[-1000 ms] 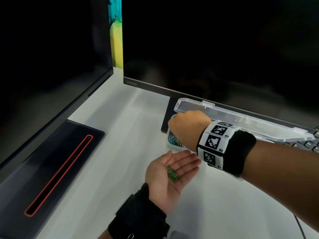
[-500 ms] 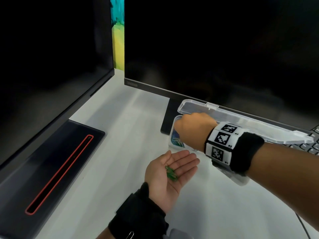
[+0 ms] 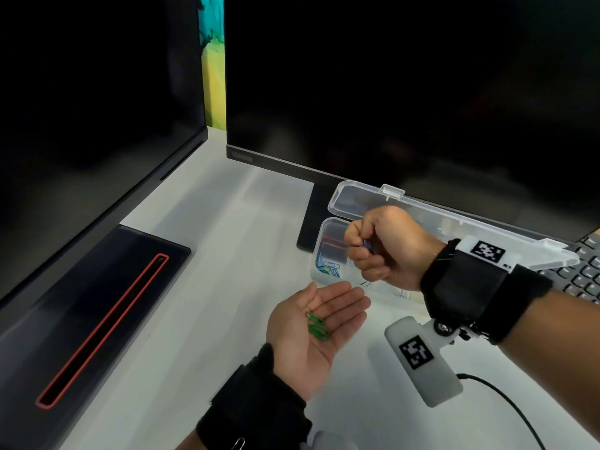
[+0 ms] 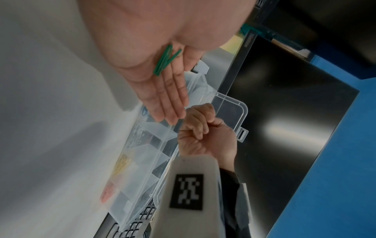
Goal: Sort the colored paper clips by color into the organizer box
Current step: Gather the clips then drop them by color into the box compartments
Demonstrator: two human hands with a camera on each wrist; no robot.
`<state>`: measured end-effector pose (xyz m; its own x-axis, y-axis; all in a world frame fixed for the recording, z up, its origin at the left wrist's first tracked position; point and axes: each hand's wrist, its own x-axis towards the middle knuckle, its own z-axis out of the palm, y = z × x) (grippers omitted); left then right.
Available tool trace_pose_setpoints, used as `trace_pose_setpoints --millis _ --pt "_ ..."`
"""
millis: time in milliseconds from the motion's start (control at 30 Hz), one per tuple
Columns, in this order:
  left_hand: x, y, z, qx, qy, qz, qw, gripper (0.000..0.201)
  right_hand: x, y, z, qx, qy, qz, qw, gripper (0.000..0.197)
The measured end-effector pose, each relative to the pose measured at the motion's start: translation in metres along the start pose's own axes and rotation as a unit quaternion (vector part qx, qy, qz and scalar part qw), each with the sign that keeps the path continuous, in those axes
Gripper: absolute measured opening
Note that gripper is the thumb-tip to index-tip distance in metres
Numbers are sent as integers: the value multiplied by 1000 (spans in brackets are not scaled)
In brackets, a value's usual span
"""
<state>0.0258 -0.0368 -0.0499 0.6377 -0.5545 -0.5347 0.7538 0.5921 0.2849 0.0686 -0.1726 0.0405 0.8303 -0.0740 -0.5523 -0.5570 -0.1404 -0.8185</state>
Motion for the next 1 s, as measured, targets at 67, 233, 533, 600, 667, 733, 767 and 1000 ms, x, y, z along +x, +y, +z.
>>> trace_pose_setpoints --millis 67,233,533,600,667,733,767,1000 --pt "0 0 0 0 -2 -1 1000 43 2 -5 4 -75 25 -15 997 22" --pt "0 0 -1 1 -7 -2 1000 44 16 -12 16 -555 77 -109 821 24" --pt "1 0 -1 5 -7 0 1000 45 19 -12 25 -839 -6 -202 505 27" --pt "1 0 -1 5 -9 0 1000 45 19 -15 29 -849 3 -188 494 24" --pt "0 0 -1 7 -11 1 1000 45 19 -17 33 -853 4 -164 496 18" --pt "0 0 -1 9 -12 2 1000 45 16 -18 36 -855 1 -151 496 6" --pt "0 0 -1 9 -11 2 1000 45 15 -19 36 -854 2 -147 499 5" --pt "-1 0 0 9 -8 4 1000 45 19 -12 37 -865 22 -117 488 13"
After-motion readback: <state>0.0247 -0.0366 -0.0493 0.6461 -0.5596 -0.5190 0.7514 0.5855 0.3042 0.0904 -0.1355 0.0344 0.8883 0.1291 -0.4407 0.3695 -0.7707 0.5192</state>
